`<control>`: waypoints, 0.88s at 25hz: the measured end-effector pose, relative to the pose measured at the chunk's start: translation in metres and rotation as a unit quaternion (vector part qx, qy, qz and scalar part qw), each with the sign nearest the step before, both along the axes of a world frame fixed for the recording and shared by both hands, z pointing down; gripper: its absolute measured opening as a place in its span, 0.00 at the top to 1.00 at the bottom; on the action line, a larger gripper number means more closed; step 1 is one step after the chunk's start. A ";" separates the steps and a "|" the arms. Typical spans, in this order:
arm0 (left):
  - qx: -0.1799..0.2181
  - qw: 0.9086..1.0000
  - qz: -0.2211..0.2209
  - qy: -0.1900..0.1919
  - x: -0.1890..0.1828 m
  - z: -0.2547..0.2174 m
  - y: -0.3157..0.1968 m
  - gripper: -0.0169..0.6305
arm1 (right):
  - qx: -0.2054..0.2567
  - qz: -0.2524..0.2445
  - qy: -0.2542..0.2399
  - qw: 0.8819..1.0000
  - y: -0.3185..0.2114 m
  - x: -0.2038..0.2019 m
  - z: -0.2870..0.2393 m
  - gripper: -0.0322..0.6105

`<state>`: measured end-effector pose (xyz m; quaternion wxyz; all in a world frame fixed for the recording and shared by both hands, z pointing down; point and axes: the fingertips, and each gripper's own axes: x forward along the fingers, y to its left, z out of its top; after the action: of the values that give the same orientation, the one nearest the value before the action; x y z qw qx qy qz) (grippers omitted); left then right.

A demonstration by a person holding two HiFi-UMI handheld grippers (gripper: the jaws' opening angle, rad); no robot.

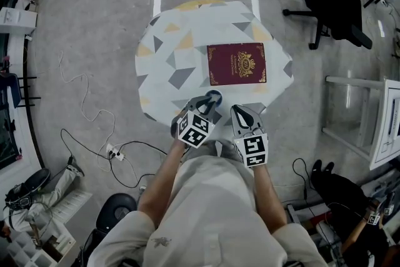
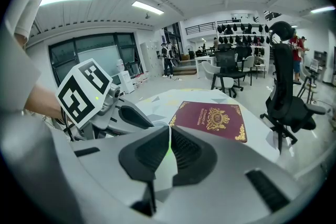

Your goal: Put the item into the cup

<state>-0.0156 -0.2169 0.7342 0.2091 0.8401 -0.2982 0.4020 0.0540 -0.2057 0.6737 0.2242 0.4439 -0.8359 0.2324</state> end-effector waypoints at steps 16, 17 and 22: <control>0.007 1.000 -0.012 0.000 -0.003 -0.006 -0.004 0.83 | 0.005 0.001 0.003 1.000 -0.001 0.001 -0.004 0.92; 0.009 1.000 -0.013 0.000 -0.003 -0.007 -0.004 0.83 | 0.006 0.001 0.003 1.000 -0.001 0.002 -0.005 0.92; 0.017 1.000 -0.017 0.005 -0.005 -0.014 -0.005 0.83 | 0.011 -0.001 0.004 1.000 -0.002 0.001 -0.008 0.92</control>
<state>-0.0207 -0.2222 0.7201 0.2028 0.8404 -0.3179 0.3893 0.0552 -0.2080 0.6657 0.2226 0.4467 -0.8379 0.2211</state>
